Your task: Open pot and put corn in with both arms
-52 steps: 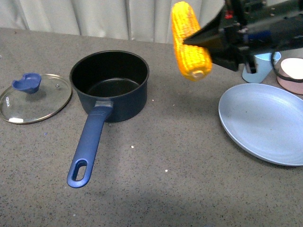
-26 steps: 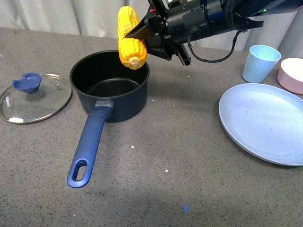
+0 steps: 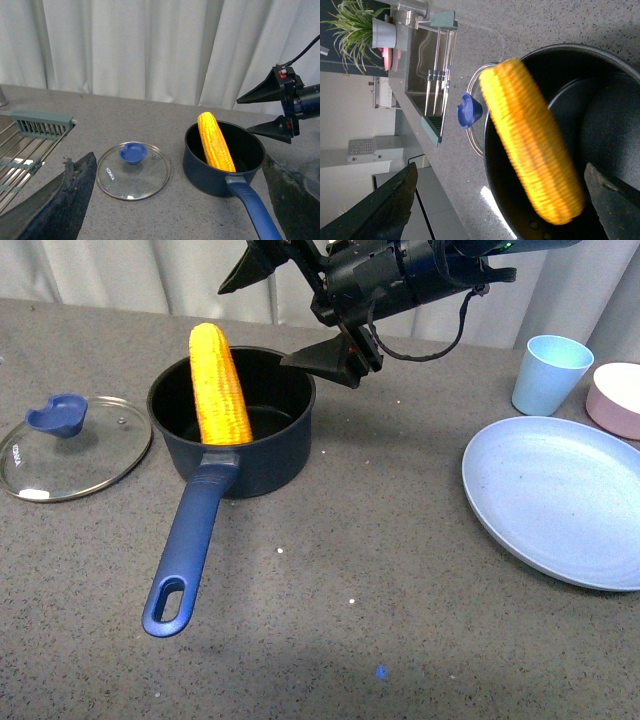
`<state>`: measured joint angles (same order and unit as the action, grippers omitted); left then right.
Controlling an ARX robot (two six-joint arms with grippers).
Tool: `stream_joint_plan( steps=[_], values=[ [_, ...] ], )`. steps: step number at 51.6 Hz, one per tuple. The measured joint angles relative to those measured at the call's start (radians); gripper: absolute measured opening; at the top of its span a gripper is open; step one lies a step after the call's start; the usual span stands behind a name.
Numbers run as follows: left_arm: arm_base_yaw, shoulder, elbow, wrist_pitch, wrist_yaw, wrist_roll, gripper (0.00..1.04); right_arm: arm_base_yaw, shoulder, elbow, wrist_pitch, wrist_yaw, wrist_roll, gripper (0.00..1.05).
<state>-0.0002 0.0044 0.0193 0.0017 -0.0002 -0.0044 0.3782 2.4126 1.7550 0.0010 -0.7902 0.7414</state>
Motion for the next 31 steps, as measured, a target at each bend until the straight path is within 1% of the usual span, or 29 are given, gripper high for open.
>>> stream_joint_plan(
  steps=[3,8,12,15,21,26,29,30,31],
  values=[
    [0.0,0.0,0.0,0.0,0.0,0.0,0.98,0.0,0.0,-0.005,0.012,0.003,0.0,0.95],
    [0.0,0.0,0.0,0.0,0.0,0.0,0.98,-0.003,-0.013,-0.036,0.043,0.011,0.003,0.96],
    [0.0,0.0,0.0,0.0,0.0,0.0,0.98,-0.011,-0.045,-0.087,0.069,0.047,-0.003,0.96],
    [0.0,0.0,0.0,0.0,0.0,0.0,0.98,-0.025,-0.108,-0.158,0.084,0.122,-0.042,0.96],
    [0.0,0.0,0.0,0.0,0.0,0.0,0.98,-0.056,-0.222,-0.281,0.158,0.213,-0.084,0.96],
    [0.0,0.0,0.0,0.0,0.0,0.0,0.98,-0.082,-0.376,-0.446,0.211,0.417,-0.203,0.96],
    [0.0,0.0,0.0,0.0,0.0,0.0,0.98,-0.092,-0.447,-0.538,0.272,0.519,-0.264,0.96],
    [0.0,0.0,0.0,0.0,0.0,0.0,0.98,-0.093,-0.458,-0.554,0.283,0.528,-0.274,0.96],
    [0.0,0.0,0.0,0.0,0.0,0.0,0.98,-0.096,-0.481,-0.584,0.306,0.571,-0.299,0.96]
  ],
)
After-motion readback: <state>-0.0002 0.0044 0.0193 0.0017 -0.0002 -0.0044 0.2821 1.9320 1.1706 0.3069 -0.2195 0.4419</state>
